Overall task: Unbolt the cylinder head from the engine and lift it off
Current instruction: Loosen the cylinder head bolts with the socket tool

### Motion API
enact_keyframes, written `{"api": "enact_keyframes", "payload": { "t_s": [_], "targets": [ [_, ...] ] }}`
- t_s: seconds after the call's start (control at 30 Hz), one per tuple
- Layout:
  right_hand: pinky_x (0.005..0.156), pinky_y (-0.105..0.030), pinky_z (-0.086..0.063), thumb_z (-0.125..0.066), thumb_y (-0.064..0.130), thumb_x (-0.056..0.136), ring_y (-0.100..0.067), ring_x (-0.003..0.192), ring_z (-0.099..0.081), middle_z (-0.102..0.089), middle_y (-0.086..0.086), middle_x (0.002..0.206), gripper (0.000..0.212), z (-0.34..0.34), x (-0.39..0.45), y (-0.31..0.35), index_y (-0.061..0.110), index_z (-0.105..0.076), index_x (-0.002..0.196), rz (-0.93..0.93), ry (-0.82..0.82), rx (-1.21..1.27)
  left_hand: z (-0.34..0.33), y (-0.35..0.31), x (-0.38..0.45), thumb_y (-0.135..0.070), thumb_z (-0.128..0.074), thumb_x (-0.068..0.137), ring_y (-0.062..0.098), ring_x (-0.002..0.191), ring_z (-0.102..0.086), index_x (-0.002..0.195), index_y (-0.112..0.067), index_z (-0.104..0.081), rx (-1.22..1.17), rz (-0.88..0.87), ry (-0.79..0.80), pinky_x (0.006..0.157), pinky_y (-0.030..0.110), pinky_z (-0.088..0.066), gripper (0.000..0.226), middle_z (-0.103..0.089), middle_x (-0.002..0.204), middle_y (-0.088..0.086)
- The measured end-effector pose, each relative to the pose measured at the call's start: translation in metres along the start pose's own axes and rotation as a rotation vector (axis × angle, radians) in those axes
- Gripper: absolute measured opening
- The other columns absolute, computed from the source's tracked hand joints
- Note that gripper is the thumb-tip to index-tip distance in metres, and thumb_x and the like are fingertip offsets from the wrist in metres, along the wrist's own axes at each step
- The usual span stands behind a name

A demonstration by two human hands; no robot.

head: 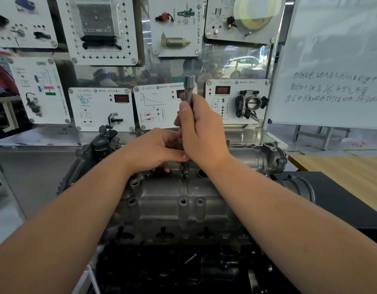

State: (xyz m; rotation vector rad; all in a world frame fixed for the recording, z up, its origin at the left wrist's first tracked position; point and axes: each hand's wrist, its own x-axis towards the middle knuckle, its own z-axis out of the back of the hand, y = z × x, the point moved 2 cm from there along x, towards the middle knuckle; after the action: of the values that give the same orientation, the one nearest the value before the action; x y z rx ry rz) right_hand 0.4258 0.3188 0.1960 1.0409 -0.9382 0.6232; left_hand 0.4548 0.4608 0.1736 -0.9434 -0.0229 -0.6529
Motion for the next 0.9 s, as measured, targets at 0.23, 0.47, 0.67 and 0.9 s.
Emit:
{"api": "enact_keyframes", "payload": {
  "t_s": [0.23,0.47,0.67,0.9],
  "targets": [
    [0.059,-0.035,-0.052,-0.058,0.031,0.1,-0.014,0.063,-0.065,-0.067,-0.003,0.069,0.034,-0.0001,0.0007,-0.0034,0.011,-0.048,0.127,-0.024,0.011,0.009,-0.0008,-0.0044,-0.0014,-0.017,-0.076,0.09,0.002,0.065,-0.069,0.097,-0.026,-0.074,0.014,-0.023,-0.013,0.053,0.022,-0.054,0.012,-0.077,0.088,-0.007],
    [0.06,-0.045,-0.046,-0.044,0.022,0.104,-0.027,0.063,-0.061,-0.065,-0.012,0.072,0.032,-0.0002,0.0008,0.0001,-0.005,-0.056,0.095,0.019,0.027,-0.074,-0.0019,-0.0041,-0.0011,-0.017,-0.074,0.092,0.006,0.085,-0.075,0.102,-0.032,-0.072,-0.001,0.01,0.014,0.06,0.022,-0.058,0.019,-0.078,0.096,-0.015],
    [0.058,-0.032,-0.054,-0.055,0.033,0.101,-0.011,0.062,-0.066,-0.068,0.002,0.069,0.032,0.001,-0.0006,-0.0022,0.014,-0.049,0.126,-0.062,0.027,0.033,-0.0026,-0.0033,-0.0012,-0.02,-0.075,0.09,0.013,0.086,-0.076,0.105,-0.026,-0.072,-0.009,0.029,0.016,0.059,0.026,-0.059,0.017,-0.078,0.099,-0.01],
    [0.057,-0.033,-0.05,-0.049,0.027,0.103,-0.015,0.06,-0.062,-0.066,-0.003,0.07,0.027,-0.0004,0.0025,-0.0039,0.005,-0.061,0.091,0.009,-0.037,-0.026,-0.0015,-0.0022,0.0009,-0.023,-0.076,0.09,0.009,0.089,-0.075,0.11,-0.02,-0.071,0.004,0.04,0.021,0.061,0.026,-0.058,0.021,-0.078,0.1,-0.008]
  ]
}}
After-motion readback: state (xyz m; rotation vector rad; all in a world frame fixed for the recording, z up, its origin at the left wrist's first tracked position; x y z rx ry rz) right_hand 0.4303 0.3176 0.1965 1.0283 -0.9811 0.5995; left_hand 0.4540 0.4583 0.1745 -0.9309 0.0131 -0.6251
